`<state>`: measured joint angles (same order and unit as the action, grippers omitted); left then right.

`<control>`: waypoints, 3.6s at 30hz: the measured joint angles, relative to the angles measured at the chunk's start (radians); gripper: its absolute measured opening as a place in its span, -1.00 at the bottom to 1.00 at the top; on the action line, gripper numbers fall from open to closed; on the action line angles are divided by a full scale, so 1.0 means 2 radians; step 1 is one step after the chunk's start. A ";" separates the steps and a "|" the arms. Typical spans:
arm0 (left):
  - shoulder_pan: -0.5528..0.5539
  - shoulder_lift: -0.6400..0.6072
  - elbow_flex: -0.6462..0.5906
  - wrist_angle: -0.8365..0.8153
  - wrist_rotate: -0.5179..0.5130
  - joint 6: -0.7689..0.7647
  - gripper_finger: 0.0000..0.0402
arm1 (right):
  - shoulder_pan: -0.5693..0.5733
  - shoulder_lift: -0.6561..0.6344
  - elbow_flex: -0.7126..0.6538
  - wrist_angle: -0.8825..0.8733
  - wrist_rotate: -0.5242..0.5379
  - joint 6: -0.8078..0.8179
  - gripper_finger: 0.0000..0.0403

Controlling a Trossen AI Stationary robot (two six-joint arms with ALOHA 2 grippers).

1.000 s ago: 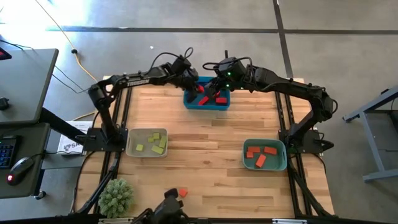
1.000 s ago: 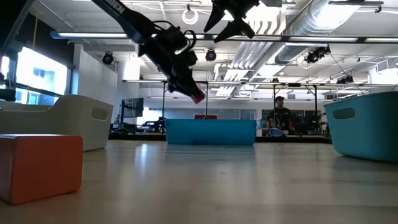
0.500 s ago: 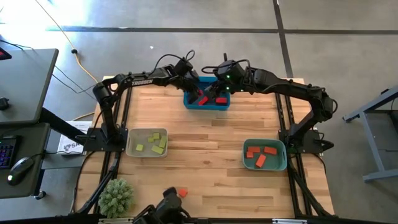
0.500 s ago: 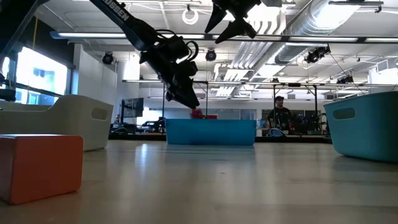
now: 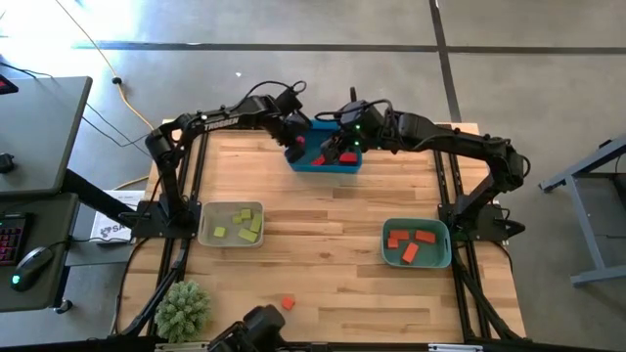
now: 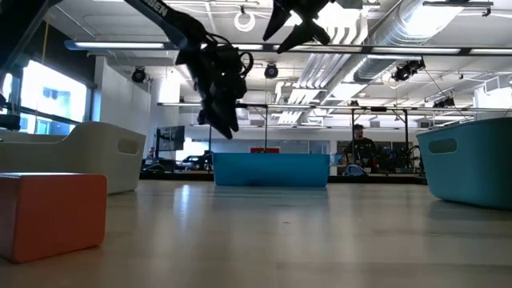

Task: Sort & place blocks by color
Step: Put the orange block into the green bin

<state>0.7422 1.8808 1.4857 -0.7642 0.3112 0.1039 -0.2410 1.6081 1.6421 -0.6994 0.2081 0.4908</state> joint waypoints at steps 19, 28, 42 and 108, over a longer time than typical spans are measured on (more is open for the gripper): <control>-0.155 -0.097 0.006 -0.153 -0.053 -0.070 -0.01 | -0.013 -0.007 0.000 -0.194 -0.020 -0.088 0.03; -0.289 -0.107 0.006 -0.172 -0.122 -0.123 -0.01 | -0.009 -0.007 0.000 -0.229 -0.016 -0.135 0.03; -0.473 -0.102 0.006 -0.166 -0.191 -0.191 -0.01 | -0.009 -0.007 0.000 -0.232 -0.016 -0.158 0.03; -0.621 0.084 0.006 0.004 -0.177 -0.064 -0.01 | 0.011 -0.006 0.000 -0.209 -0.021 -0.044 0.03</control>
<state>-0.4992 2.0486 1.4973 -0.7565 -0.0427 -0.0235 -0.2195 1.5959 1.6417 -1.1175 0.1654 0.4038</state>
